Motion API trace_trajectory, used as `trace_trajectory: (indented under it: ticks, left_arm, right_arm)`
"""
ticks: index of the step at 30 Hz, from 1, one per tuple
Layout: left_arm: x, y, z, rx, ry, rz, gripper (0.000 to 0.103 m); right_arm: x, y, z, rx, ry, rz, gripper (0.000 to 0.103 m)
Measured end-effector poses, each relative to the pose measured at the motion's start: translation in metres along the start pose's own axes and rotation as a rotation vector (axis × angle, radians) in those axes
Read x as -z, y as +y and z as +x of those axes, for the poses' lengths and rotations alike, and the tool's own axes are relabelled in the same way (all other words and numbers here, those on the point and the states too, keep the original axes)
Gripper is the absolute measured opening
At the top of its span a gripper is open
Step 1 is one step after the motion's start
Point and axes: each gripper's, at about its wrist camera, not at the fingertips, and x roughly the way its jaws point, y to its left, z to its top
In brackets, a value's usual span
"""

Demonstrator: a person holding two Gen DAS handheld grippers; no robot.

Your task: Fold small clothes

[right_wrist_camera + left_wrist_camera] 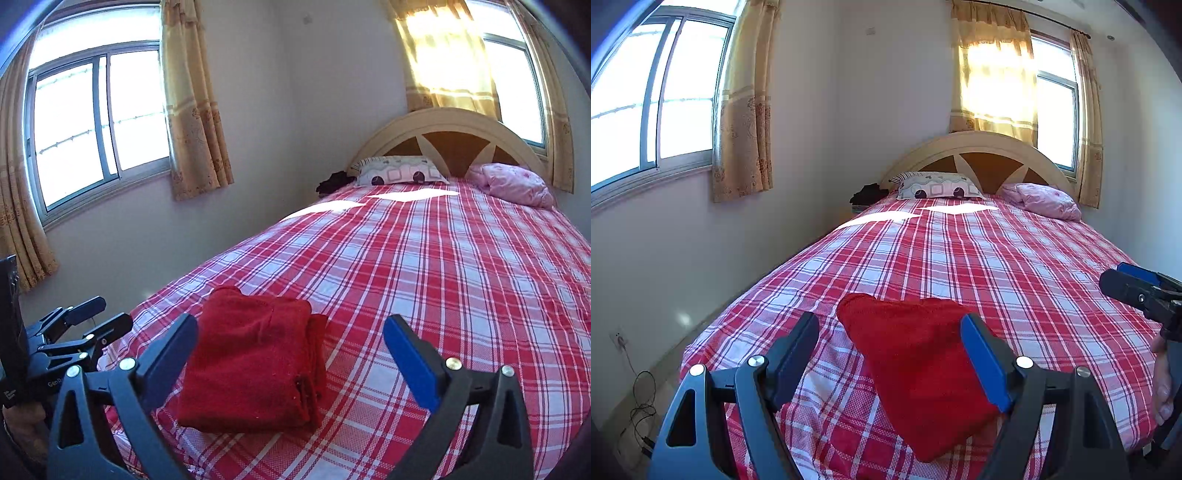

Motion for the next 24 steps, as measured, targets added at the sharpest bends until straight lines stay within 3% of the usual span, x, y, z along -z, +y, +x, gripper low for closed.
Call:
trace_trajectory:
  ticks: [24]
  left_arm:
    - [-0.0014, -0.0021, -0.0085, 0.007, -0.028, -0.006, 0.08]
  right_arm:
    - [0.0086, 0.0094, -0.0108, -0.011, -0.009, -0.026, 0.103]
